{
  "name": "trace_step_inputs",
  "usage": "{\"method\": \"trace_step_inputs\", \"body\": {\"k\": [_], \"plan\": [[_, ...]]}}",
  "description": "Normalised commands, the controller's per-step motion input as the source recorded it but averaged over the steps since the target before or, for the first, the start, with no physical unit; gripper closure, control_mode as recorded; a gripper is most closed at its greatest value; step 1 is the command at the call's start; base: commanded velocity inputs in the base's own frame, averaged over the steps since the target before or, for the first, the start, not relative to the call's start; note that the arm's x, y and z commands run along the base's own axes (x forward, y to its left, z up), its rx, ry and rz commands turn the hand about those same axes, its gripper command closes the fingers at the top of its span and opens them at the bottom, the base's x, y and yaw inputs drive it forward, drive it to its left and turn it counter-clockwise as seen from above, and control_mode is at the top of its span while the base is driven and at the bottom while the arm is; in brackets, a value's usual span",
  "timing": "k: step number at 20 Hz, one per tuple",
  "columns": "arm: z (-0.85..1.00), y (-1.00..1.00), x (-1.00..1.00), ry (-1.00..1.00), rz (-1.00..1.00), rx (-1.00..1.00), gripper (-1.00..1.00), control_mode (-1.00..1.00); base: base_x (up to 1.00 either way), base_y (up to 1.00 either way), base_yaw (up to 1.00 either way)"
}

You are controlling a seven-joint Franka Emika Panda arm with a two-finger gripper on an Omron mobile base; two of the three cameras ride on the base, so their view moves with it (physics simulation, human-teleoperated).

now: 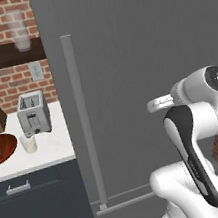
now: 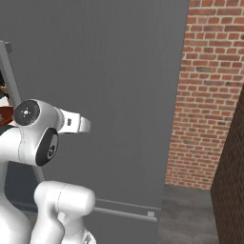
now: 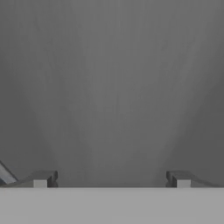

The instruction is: Grab a lemon wedge from the fridge and one ice cube from the ice bowl, and put them in the glass of lemonade.

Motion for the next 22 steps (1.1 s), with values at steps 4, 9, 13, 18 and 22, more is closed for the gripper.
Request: {"method": "trace_step_inputs", "body": {"k": [4, 9, 13, 18, 22], "plan": [[-0.02, 0.00, -0.03, 0.08, 0.00, 0.00, -1.00, -1.00, 0.00, 0.00, 0.00], [-0.03, 0.00, -0.04, 0.01, 0.00, 0.00, -1.00, -1.00, 0.00, 0.00, 0.00], [-0.01, 0.00, -0.32, 0.00, 0.00, 0.00, -1.00, -1.00, 0.00, 0.00, 0.00], [0.00, 0.00, -0.07, 0.00, 0.00, 0.00, -1.00, 1.00, -0.27, 0.58, 0.00], [0.00, 0.00, 0.00, 0.00, 0.00, 0.00, -1.00, 1.00, -0.43, 1.00, 0.00]]}}
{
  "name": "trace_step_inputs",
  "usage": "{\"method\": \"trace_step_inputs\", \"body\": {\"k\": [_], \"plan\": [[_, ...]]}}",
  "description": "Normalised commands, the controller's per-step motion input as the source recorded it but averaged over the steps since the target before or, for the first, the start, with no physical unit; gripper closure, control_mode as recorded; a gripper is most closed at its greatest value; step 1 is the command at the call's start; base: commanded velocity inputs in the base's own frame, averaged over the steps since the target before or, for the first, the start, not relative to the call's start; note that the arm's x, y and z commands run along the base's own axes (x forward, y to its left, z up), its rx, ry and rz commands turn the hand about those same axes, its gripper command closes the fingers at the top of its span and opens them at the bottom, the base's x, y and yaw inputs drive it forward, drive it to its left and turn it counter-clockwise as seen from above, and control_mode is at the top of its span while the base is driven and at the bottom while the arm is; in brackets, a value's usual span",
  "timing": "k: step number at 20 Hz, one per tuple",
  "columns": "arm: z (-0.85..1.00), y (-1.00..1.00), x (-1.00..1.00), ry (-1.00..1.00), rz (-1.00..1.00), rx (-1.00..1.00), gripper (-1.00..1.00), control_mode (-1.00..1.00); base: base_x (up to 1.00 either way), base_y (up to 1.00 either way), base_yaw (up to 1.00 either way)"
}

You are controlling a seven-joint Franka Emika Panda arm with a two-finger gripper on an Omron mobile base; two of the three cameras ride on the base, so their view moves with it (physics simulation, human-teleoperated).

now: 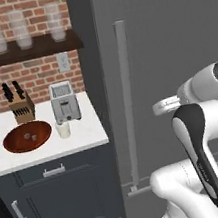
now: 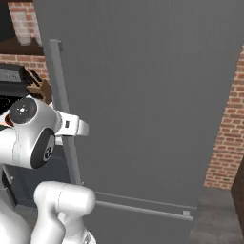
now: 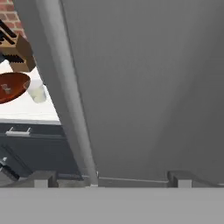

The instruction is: Grab a lemon wedge from the fridge and one ice cube from the ice bowl, and put them in the glass of lemonade.

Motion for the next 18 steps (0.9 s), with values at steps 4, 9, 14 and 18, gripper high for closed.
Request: {"method": "trace_step_inputs", "body": {"k": [4, 9, 14, 18], "plan": [[0.00, 0.00, 0.00, 0.00, 0.00, 0.00, -1.00, 1.00, -0.17, 1.00, 0.00], [0.00, 0.00, 0.00, 0.00, 0.00, 0.00, -1.00, 1.00, 0.10, 1.00, -0.04], [0.00, 0.00, 0.00, 0.00, 0.00, 0.00, -1.00, 1.00, 0.50, 0.74, -0.10], [0.00, 0.00, 0.00, 0.00, 0.00, 0.00, -1.00, 1.00, 0.52, 0.52, -0.10]]}}
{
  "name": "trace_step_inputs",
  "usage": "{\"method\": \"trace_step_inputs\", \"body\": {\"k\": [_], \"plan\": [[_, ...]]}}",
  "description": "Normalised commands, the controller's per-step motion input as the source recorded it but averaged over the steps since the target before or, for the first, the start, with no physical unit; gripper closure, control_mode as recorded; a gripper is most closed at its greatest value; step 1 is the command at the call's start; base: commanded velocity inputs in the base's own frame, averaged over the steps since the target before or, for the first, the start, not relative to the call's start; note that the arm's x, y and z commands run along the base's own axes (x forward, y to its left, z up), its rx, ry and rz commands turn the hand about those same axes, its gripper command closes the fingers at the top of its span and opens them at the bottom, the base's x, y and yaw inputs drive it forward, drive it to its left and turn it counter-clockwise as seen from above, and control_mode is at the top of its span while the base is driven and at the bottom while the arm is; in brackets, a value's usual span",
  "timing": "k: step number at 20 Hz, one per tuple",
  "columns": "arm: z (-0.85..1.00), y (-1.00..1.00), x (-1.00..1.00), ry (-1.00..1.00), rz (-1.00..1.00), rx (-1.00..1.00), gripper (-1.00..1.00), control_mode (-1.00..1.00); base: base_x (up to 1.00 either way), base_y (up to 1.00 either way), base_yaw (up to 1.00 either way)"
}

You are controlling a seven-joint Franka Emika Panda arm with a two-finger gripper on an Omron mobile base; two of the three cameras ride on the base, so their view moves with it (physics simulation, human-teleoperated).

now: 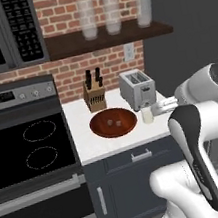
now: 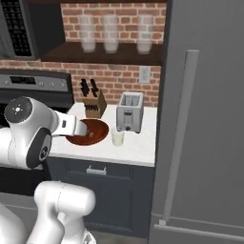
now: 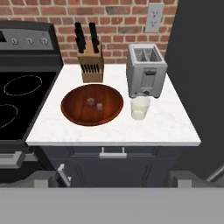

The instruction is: Grab a lemon wedge from the fridge and one ice cube from the ice bowl, and put them in the glass of lemonade.

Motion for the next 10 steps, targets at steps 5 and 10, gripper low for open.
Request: {"method": "trace_step_inputs", "body": {"k": [5, 10], "plan": [[0.00, 0.00, 0.00, 0.00, 0.00, 0.00, -1.00, 1.00, 0.28, 0.15, -0.10], [0.00, 0.00, 0.00, 0.00, 0.00, 0.00, -1.00, 1.00, 0.45, 0.21, -0.09]]}}
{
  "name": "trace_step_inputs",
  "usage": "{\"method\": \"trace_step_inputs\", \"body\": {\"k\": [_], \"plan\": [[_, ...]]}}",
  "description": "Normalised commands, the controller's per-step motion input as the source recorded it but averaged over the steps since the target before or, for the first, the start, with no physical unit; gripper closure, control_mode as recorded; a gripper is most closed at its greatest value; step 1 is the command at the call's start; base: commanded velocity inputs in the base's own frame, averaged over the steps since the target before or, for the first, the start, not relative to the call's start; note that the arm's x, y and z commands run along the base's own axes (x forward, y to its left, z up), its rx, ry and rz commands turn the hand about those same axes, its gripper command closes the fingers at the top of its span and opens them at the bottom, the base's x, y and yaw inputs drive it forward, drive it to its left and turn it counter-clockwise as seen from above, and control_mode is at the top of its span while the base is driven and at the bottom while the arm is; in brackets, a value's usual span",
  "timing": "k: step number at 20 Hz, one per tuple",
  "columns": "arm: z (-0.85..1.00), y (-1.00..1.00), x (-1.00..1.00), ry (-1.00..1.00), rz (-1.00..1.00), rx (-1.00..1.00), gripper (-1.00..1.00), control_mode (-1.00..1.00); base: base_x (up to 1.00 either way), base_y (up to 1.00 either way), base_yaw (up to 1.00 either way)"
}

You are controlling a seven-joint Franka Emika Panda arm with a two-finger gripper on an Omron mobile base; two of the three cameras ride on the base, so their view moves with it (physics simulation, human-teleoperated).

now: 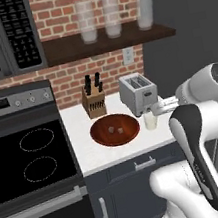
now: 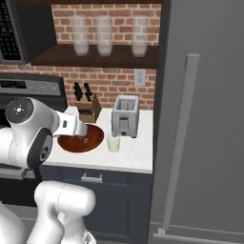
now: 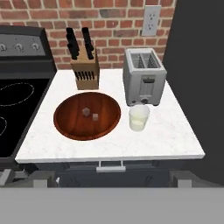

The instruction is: Grab a lemon wedge from the fridge and one ice cube from the ice bowl, and put them in the glass of lemonade.

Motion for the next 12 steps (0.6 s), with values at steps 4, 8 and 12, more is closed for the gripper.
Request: {"method": "trace_step_inputs", "body": {"k": [4, 8, 12], "plan": [[0.00, 0.00, 0.00, 0.00, 0.00, 0.00, -1.00, 1.00, 0.40, 0.27, -0.08], [0.00, 0.00, 0.00, 0.00, 0.00, 0.00, -1.00, 1.00, 0.35, 0.44, -0.06], [0.00, 0.00, 0.00, 0.00, 0.00, 0.00, -1.00, 1.00, 0.42, 0.61, 0.00]]}}
